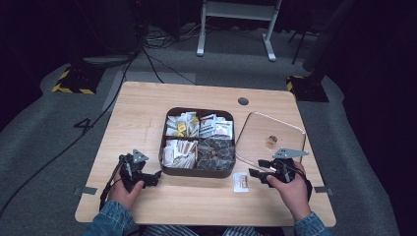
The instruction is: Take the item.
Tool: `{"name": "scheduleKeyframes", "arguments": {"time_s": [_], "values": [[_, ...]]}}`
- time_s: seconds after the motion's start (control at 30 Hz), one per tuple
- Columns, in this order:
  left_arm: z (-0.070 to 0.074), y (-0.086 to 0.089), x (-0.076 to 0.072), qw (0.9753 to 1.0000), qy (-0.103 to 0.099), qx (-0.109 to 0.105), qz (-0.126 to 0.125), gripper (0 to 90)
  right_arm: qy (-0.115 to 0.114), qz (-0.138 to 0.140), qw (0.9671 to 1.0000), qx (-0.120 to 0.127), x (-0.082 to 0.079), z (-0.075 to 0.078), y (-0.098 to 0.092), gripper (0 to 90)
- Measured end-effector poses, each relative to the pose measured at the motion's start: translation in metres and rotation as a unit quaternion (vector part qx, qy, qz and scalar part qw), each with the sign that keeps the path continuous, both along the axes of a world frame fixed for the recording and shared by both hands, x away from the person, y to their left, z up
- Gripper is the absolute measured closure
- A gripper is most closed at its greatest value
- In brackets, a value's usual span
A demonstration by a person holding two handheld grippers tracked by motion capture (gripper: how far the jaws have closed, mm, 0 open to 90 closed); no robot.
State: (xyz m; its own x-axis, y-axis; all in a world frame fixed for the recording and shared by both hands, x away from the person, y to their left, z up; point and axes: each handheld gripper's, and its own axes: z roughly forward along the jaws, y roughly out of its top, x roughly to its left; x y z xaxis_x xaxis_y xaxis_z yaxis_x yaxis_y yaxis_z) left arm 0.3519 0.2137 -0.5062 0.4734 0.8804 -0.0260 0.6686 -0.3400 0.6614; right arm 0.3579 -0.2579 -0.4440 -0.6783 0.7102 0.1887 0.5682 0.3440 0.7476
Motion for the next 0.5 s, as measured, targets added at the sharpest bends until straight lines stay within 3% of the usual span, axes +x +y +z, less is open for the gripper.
{"name": "scheduleKeyframes", "arguments": {"time_s": [0.5], "values": [[0.0, 0.0, 0.0, 1.0, 0.0, 0.0, -0.001, 0.0, -0.03, -0.023, 0.9988, -0.032, 0.028, 0.026, -0.012, 32.2]]}}
